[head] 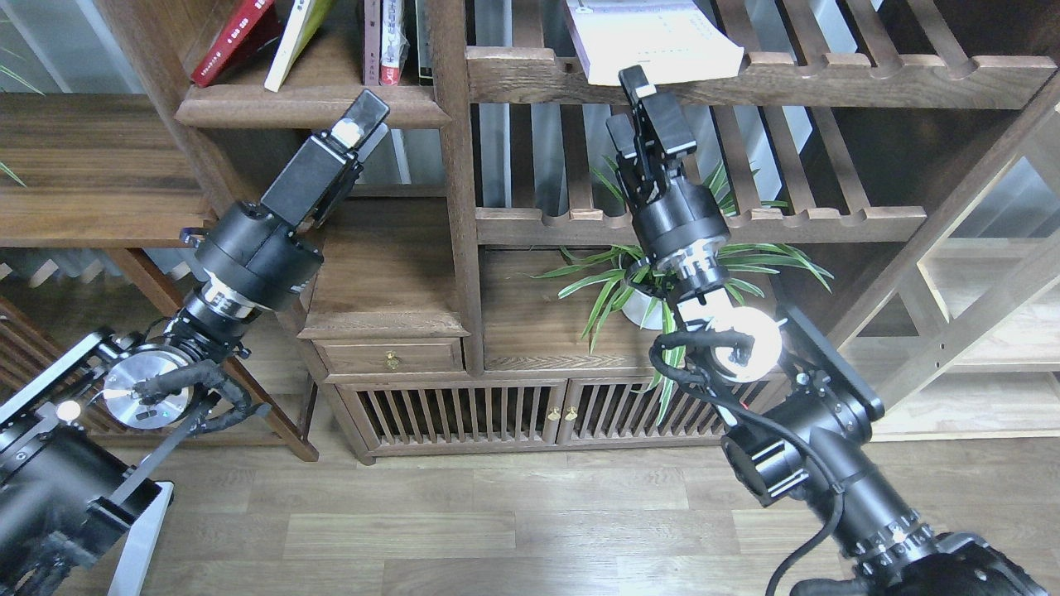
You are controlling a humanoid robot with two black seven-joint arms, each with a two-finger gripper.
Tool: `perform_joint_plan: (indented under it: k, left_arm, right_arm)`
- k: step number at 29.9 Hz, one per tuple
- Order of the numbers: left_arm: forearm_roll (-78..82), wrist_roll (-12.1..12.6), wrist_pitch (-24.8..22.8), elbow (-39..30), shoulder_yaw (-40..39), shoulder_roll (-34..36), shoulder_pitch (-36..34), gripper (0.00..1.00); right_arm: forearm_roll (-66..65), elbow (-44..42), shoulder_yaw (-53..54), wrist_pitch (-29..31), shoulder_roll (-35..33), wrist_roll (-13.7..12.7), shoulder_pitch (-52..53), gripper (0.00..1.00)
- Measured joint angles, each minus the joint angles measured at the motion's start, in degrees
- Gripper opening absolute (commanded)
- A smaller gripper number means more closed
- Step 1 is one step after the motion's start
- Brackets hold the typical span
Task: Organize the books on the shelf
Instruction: 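Lower the left arm and raise the right gripper toward the white book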
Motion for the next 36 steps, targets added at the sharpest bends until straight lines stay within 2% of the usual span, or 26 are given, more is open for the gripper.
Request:
perform_joint_plan:
  k: [26,31,36]
  left_arm:
    - [-0.22,-0.7,0.0,2.76,-0.66,-0.43,0.4,0.99]
    - [-0.23,-0.7,0.0,2.91,-0.7,-0.54,0.4,0.99]
    - [-0.22,-0.64,0.0,3.07,-0.73,-0.99,0.4,0.99]
  right_arm:
    - [0.1,0.0,2.46,-11.67,0.0,-0.12,4.31,0.79]
    - [0.14,-0.08,4.17,-12.88,0.0,-0.14,4.5,0.73]
    - [0.13,-0.26,5.4,-12.62,0.0,0.04,4.54,0.57]
